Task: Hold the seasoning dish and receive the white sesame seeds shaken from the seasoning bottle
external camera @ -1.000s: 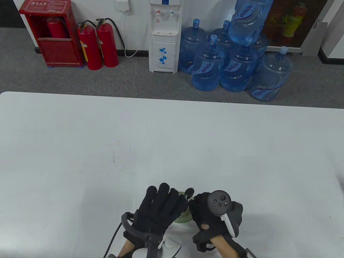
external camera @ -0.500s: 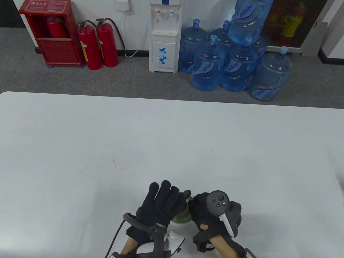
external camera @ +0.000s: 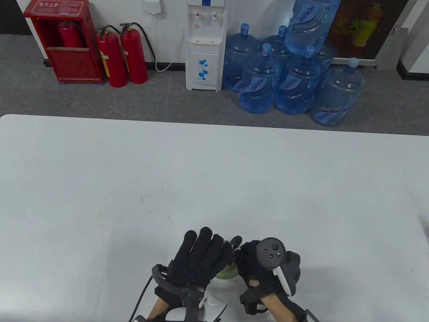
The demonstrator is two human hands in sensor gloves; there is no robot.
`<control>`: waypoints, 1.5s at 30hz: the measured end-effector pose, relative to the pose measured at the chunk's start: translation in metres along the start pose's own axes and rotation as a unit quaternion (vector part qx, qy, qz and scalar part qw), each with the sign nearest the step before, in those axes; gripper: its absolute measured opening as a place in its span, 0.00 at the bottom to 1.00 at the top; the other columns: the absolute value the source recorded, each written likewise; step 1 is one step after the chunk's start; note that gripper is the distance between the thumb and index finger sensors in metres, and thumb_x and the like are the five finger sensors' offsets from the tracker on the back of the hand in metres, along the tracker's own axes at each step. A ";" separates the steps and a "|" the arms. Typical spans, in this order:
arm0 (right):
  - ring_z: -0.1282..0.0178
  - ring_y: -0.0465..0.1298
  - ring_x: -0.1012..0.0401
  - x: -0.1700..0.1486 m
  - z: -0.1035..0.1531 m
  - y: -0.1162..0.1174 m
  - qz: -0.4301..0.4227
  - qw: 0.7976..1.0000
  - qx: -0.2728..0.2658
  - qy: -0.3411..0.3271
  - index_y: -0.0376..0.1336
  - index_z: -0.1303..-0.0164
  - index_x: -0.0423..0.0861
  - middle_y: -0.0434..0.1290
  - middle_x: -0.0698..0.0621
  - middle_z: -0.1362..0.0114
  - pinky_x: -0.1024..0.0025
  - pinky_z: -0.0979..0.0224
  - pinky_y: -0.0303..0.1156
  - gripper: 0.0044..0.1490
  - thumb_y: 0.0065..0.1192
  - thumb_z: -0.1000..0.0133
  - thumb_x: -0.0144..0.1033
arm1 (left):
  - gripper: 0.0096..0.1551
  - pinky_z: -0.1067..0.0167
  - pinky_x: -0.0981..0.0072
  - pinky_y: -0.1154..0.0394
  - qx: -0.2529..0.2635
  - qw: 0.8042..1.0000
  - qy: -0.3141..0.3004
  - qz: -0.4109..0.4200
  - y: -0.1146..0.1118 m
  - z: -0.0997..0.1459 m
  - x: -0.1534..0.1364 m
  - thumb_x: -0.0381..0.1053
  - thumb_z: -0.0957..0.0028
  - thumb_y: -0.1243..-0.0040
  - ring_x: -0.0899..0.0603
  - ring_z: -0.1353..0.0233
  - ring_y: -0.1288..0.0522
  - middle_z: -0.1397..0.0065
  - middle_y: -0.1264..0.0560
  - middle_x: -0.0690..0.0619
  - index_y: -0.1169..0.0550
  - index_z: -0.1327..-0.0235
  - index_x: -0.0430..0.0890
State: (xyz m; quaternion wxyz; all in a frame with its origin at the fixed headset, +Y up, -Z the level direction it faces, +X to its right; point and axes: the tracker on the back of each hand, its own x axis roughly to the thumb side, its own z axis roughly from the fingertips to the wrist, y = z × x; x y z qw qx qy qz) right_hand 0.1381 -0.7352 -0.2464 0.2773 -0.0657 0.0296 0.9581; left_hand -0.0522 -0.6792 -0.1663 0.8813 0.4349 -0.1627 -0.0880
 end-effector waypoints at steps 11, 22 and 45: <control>0.40 0.78 0.59 -0.003 -0.001 0.001 0.000 1.000 -0.001 0.005 0.74 0.56 0.54 0.74 0.59 0.35 0.60 0.32 0.75 0.23 0.68 0.50 0.60 | 0.39 0.21 0.43 0.38 -0.006 0.999 -0.032 -0.036 -0.003 0.002 0.003 0.49 0.65 0.12 0.49 0.20 0.31 0.29 0.31 0.71 0.26 0.46 0.74; 0.40 0.78 0.59 -0.003 -0.003 0.003 0.010 1.000 -0.007 0.006 0.74 0.56 0.54 0.74 0.60 0.35 0.61 0.32 0.75 0.23 0.67 0.50 0.60 | 0.39 0.20 0.42 0.39 -0.114 0.993 -0.020 -0.033 -0.023 0.004 0.000 0.49 0.65 0.12 0.49 0.20 0.31 0.29 0.30 0.71 0.25 0.46 0.74; 0.39 0.78 0.59 -0.004 -0.002 -0.001 0.000 1.000 -0.012 0.005 0.74 0.56 0.54 0.74 0.59 0.35 0.60 0.32 0.75 0.23 0.68 0.50 0.60 | 0.39 0.21 0.44 0.38 -0.013 1.000 -0.007 0.005 -0.002 0.000 -0.005 0.49 0.65 0.12 0.49 0.20 0.31 0.29 0.31 0.71 0.26 0.46 0.73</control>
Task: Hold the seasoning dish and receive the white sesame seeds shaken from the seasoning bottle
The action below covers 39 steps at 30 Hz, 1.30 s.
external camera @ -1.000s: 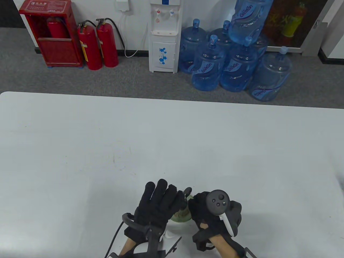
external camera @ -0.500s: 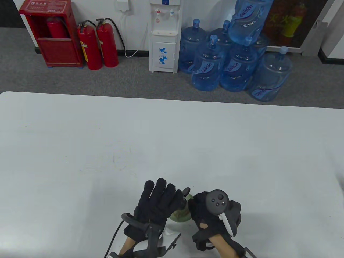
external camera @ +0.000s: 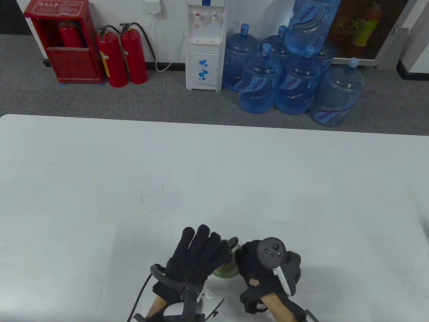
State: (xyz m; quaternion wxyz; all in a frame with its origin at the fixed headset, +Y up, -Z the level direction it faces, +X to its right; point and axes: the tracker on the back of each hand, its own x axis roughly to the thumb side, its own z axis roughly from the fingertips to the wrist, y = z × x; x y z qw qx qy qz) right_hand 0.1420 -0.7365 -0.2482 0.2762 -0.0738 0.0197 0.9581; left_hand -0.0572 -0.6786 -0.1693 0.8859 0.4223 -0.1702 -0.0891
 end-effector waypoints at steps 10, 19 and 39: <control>0.40 0.78 0.59 0.000 0.000 0.001 0.016 1.000 -0.005 -0.004 0.74 0.56 0.54 0.74 0.59 0.35 0.60 0.32 0.75 0.23 0.68 0.50 0.60 | 0.39 0.20 0.42 0.39 -0.078 0.996 -0.033 -0.032 -0.020 0.004 0.004 0.49 0.66 0.11 0.50 0.20 0.30 0.30 0.29 0.71 0.25 0.47 0.74; 0.39 0.78 0.59 0.000 0.001 -0.001 -0.001 1.000 -0.002 -0.004 0.74 0.55 0.53 0.74 0.59 0.35 0.60 0.32 0.74 0.23 0.67 0.49 0.59 | 0.39 0.21 0.43 0.40 0.032 0.999 -0.023 -0.026 0.007 0.001 0.003 0.47 0.64 0.12 0.49 0.20 0.33 0.29 0.32 0.70 0.26 0.47 0.73; 0.39 0.78 0.59 0.004 0.003 0.001 0.011 1.000 -0.001 -0.014 0.74 0.55 0.54 0.74 0.59 0.35 0.61 0.32 0.75 0.23 0.67 0.49 0.59 | 0.39 0.21 0.43 0.42 0.043 0.998 -0.036 -0.023 0.005 0.001 0.008 0.45 0.62 0.12 0.48 0.20 0.35 0.29 0.33 0.69 0.27 0.46 0.72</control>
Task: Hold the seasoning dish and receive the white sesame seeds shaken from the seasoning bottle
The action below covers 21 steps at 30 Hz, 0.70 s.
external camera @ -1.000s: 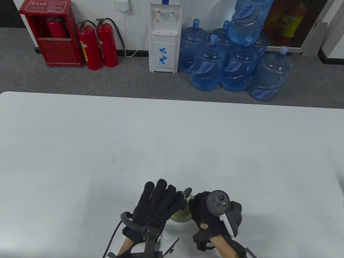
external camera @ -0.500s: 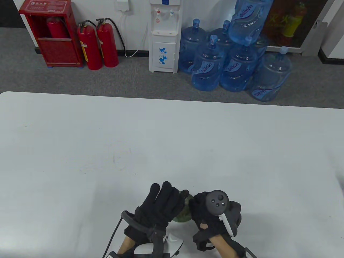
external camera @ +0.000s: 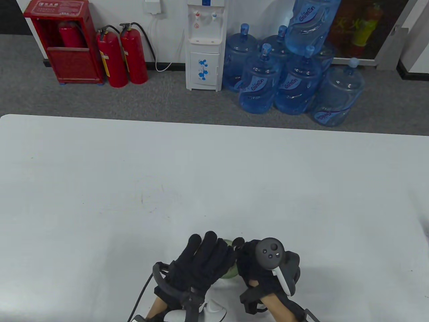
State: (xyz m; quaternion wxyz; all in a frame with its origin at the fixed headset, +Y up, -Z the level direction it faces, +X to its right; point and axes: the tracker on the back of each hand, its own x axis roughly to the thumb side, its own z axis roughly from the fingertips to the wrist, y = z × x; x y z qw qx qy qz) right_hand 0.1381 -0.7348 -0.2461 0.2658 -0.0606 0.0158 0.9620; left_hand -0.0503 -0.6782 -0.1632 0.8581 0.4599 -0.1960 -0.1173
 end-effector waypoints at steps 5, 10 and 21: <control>0.39 0.78 0.59 0.000 0.000 0.000 -0.002 1.000 0.002 0.002 0.74 0.55 0.54 0.74 0.59 0.35 0.60 0.32 0.75 0.23 0.67 0.49 0.59 | 0.39 0.21 0.43 0.41 0.016 1.000 -0.019 -0.017 0.005 0.002 0.000 0.47 0.62 0.12 0.48 0.20 0.34 0.29 0.33 0.69 0.27 0.46 0.72; 0.39 0.78 0.59 -0.002 0.000 0.001 0.012 1.000 -0.004 0.003 0.74 0.55 0.53 0.74 0.59 0.35 0.60 0.32 0.75 0.23 0.67 0.49 0.59 | 0.39 0.20 0.43 0.40 -0.012 0.997 -0.053 -0.047 -0.004 0.005 0.004 0.48 0.63 0.12 0.49 0.20 0.33 0.29 0.32 0.70 0.27 0.46 0.73; 0.39 0.78 0.59 -0.001 0.000 -0.006 -0.001 1.000 -0.010 0.004 0.74 0.55 0.54 0.74 0.59 0.35 0.60 0.32 0.75 0.23 0.67 0.49 0.59 | 0.39 0.20 0.43 0.40 -0.102 0.988 0.106 0.050 -0.018 -0.001 -0.016 0.55 0.64 0.13 0.48 0.19 0.34 0.26 0.35 0.68 0.27 0.43 0.73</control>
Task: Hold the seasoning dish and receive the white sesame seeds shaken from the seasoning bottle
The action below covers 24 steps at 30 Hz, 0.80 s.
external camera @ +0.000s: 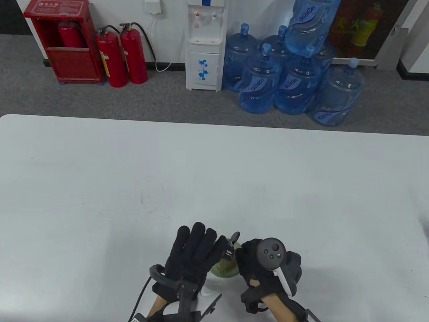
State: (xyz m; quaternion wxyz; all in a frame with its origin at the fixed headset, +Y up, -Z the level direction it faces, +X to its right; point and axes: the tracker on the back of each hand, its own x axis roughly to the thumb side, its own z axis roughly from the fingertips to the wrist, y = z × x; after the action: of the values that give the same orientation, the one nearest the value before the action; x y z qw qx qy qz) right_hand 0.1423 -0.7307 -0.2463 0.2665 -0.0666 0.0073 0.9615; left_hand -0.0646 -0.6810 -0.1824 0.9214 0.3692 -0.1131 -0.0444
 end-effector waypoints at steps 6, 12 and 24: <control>0.39 0.78 0.57 -0.015 -0.007 -0.011 -0.039 0.999 0.001 0.030 0.75 0.54 0.52 0.74 0.58 0.34 0.59 0.32 0.74 0.23 0.68 0.49 0.57 | 0.40 0.30 0.53 0.27 -0.113 0.966 0.160 0.170 -0.019 -0.004 -0.045 0.67 0.69 0.18 0.52 0.31 0.22 0.33 0.22 0.71 0.26 0.40 0.71; 0.39 0.78 0.56 -0.031 -0.014 -0.021 -0.060 0.996 -0.014 0.065 0.76 0.53 0.51 0.74 0.56 0.34 0.57 0.32 0.74 0.23 0.69 0.49 0.55 | 0.40 0.37 0.47 0.24 -0.222 0.847 0.334 0.348 -0.054 0.004 -0.094 0.56 0.66 0.14 0.44 0.37 0.17 0.28 0.26 0.57 0.24 0.38 0.62; 0.39 0.78 0.56 -0.043 -0.024 -0.025 -0.051 0.994 -0.026 0.090 0.76 0.53 0.51 0.74 0.56 0.34 0.57 0.32 0.74 0.23 0.69 0.49 0.55 | 0.41 0.30 0.46 0.28 -0.277 0.825 0.413 0.269 -0.109 -0.009 -0.129 0.60 0.65 0.16 0.44 0.31 0.22 0.30 0.25 0.63 0.26 0.36 0.63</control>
State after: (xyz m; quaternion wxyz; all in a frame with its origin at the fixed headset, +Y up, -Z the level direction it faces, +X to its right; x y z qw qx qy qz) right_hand 0.1946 -0.7321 -0.2640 0.3116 -0.1598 0.0028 0.9367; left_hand -0.1878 -0.7327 -0.2864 0.9208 0.0375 0.2004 0.3326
